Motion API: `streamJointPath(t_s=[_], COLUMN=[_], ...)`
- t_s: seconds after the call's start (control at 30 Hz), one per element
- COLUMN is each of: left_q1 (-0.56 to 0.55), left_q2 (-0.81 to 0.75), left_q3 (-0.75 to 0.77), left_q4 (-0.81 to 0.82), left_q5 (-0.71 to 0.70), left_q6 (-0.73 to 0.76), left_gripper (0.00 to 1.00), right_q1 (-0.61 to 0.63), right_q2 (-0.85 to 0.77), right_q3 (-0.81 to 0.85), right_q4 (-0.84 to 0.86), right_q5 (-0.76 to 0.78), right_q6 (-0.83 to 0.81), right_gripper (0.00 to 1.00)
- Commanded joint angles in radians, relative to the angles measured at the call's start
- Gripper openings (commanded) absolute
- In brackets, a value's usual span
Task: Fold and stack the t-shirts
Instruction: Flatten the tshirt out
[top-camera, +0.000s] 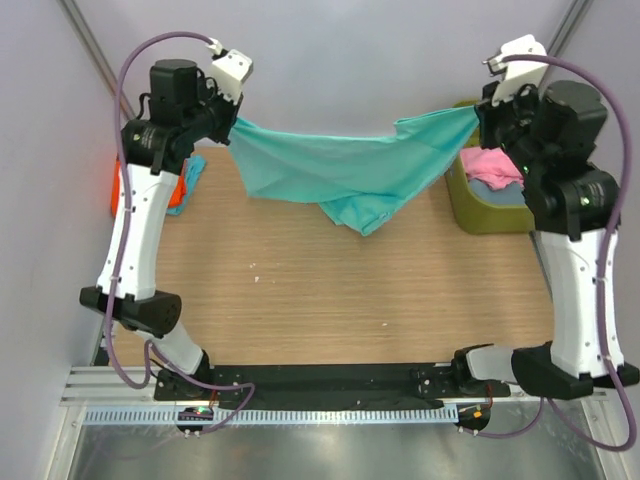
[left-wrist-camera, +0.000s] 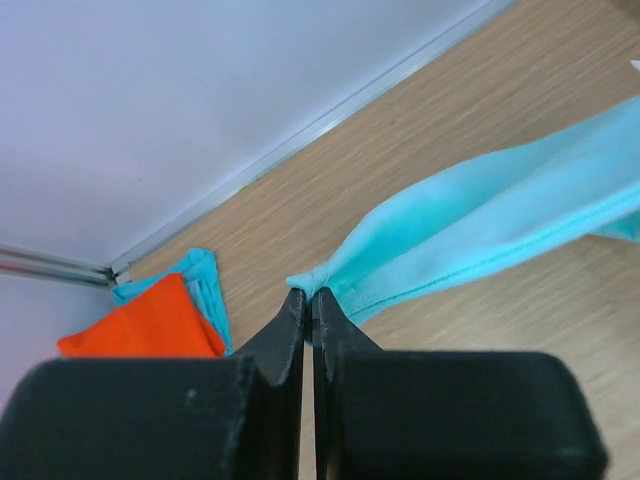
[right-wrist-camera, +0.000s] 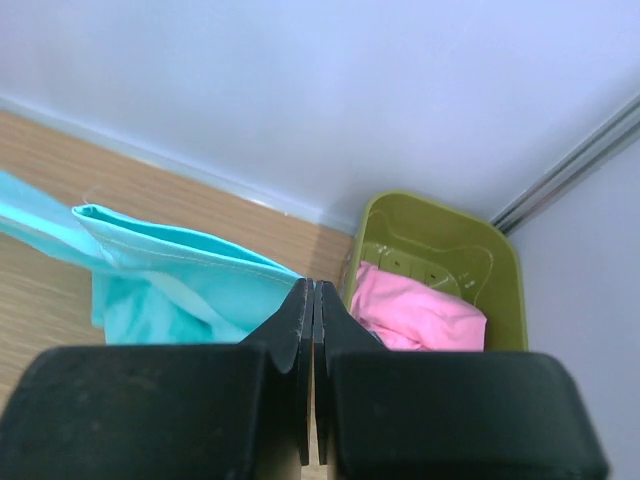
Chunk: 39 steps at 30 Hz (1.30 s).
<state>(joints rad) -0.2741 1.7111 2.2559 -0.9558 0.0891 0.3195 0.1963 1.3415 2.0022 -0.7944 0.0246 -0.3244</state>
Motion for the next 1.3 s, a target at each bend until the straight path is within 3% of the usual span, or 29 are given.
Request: streamJointPath(t_s=[0.0, 0.2, 0.4, 0.5, 0.6, 0.67, 0.77, 0.9, 1.13, 1.27], left_q1=[0.004, 0.004, 0.003, 0.006, 0.006, 0.009, 0.035, 0.056, 0.134, 0.145], left_q2=[-0.129, -0.179, -0.185, -0.108, 0.022, 0.094, 0.223, 0.332, 0.487, 0.614], left_q3=[-0.016, -0.070, -0.292, -0.372, -0.369, -0.358, -0.274, -0.226, -0.220, -0.080], left_q4=[-0.064, -0.274, -0.272, -0.225, -0.227, -0.209, -0.189, -0.182, -0.189, -0.211], left_q5=[0.079, 0.222, 0.290, 0.293, 0.324, 0.334, 0.340, 0.287, 0.380, 0.491], left_q6=[-0.013, -0.010, -0.056, -0.094, -0.128, -0.151, -0.206, -0.195, -0.238, -0.209], left_gripper=[0.00, 0.00, 0.00, 0.01, 0.09, 0.20, 0.27, 0.31, 0.34, 0.34], right_q1=[0.002, 0.002, 0.000, 0.000, 0.000, 0.000, 0.000, 0.000, -0.001, -0.001], right_q2=[-0.087, -0.165, -0.197, -0.173, -0.130, -0.105, -0.064, -0.044, -0.039, -0.031], right_q3=[0.013, -0.054, -0.252, -0.336, -0.419, -0.489, -0.525, -0.568, -0.668, -0.686], right_q4=[0.006, -0.060, -0.046, -0.023, 0.012, 0.041, 0.069, 0.063, 0.069, 0.067], right_q5=[0.003, -0.060, -0.126, -0.135, -0.129, -0.115, -0.101, -0.118, -0.144, -0.144], right_q6=[0.053, 0.085, 0.091, 0.082, 0.045, 0.022, 0.018, 0.039, 0.062, 0.064], right_gripper=[0.01, 0.01, 0.02, 0.01, 0.01, 0.01, 0.01, 0.01, 0.01, 0.01])
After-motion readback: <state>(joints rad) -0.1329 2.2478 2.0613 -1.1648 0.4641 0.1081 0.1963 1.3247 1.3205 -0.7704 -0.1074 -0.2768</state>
